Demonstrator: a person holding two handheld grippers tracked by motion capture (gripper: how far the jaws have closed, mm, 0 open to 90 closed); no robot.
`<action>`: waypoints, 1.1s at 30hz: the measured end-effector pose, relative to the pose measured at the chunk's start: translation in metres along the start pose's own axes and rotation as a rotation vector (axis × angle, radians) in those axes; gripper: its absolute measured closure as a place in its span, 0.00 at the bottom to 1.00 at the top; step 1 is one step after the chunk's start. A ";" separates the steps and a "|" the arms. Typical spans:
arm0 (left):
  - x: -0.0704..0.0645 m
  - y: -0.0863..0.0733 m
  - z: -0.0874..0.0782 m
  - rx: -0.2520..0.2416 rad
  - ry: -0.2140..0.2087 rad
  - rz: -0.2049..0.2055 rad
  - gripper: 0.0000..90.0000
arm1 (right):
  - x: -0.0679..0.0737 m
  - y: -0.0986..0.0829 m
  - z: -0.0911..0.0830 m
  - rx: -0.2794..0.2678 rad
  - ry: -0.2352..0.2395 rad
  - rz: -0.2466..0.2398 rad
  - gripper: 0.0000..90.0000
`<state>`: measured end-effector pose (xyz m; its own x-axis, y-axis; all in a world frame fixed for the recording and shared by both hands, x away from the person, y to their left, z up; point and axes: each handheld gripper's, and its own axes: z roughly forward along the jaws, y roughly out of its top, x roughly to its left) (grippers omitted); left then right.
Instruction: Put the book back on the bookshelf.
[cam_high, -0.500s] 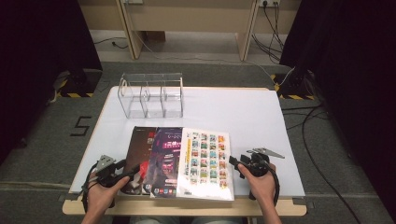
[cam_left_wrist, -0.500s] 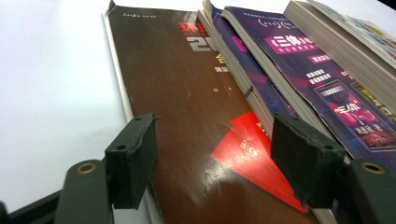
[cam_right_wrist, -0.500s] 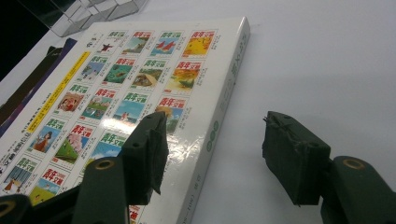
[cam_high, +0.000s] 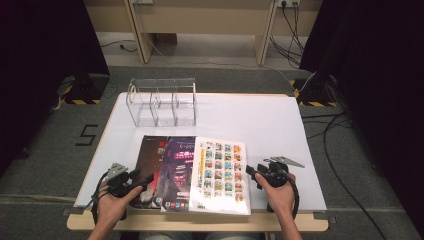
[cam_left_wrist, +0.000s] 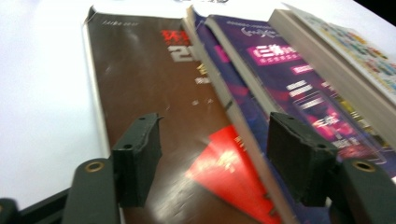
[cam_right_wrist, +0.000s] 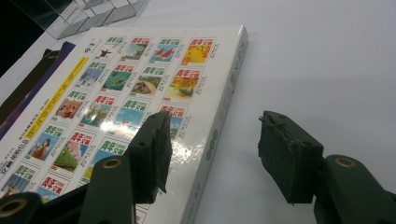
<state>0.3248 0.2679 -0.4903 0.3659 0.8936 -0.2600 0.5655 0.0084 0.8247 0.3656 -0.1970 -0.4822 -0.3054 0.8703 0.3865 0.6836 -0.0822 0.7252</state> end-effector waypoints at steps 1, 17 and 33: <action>-0.002 0.002 0.001 0.002 -0.009 0.001 0.40 | 0.000 0.001 0.000 0.007 -0.009 -0.005 0.50; -0.046 0.036 0.030 0.111 -0.143 0.061 0.46 | 0.008 0.011 0.015 0.130 -0.037 0.007 0.53; -0.086 0.053 0.068 0.204 -0.198 0.131 0.46 | 0.015 0.019 0.030 0.207 -0.037 0.031 0.52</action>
<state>0.3735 0.1607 -0.4585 0.5706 0.7764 -0.2675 0.6338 -0.2093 0.7446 0.3939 -0.1709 -0.4802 -0.2600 0.8862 0.3834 0.8153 -0.0113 0.5789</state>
